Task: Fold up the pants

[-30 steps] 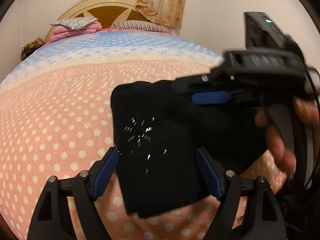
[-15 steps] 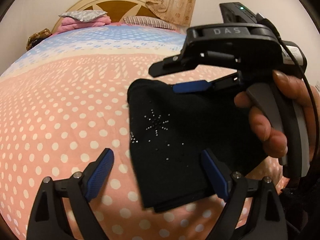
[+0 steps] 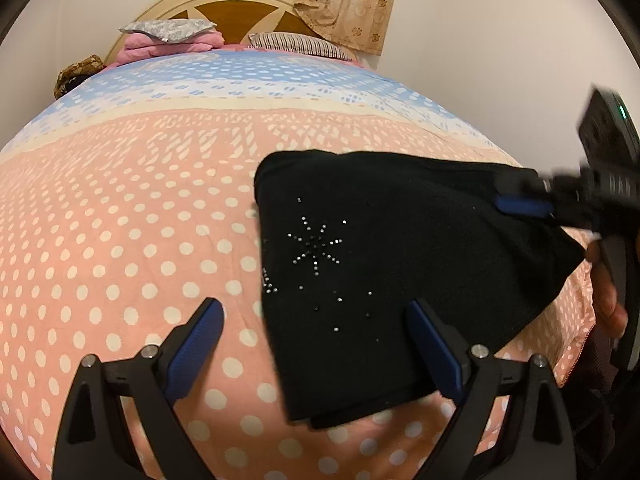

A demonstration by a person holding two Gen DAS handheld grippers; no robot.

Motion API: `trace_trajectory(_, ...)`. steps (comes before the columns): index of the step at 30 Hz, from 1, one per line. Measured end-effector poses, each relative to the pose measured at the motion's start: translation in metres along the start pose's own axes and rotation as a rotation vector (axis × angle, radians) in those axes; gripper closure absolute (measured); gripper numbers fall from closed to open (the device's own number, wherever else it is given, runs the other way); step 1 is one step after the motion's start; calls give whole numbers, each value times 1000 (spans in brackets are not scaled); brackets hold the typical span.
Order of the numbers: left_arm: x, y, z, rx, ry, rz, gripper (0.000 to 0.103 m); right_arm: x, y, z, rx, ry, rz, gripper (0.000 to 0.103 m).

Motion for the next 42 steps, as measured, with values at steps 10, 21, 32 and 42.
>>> trace_trajectory(10, 7, -6, 2, -15, -24, 14, 7, 21, 10, -58, 226, -9, -12, 44)
trace_trajectory(21, 5, -38, 3, 23, 7, 10, 7, 116, 28, -77, 274, -34, 266, 43)
trace_trajectory(32, -1, -43, 33, -41, 41, -31, 5, 108, 38, -45, 157, -54, 203, 43)
trace_trajectory(42, 5, -49, 41, -61, 18, -20, 0, 95, 50, -33, 143, -181, 204, 46)
Point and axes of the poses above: each gripper's, at about its wrist camera, not at the fingertips, and z roughly the way its jaws point, x to its right, y to its underside, the point moved 9 cm from there along z, roughly the way its jaws point, and after that the axes turned 12 degrees about -x, right-handed, at the moved point
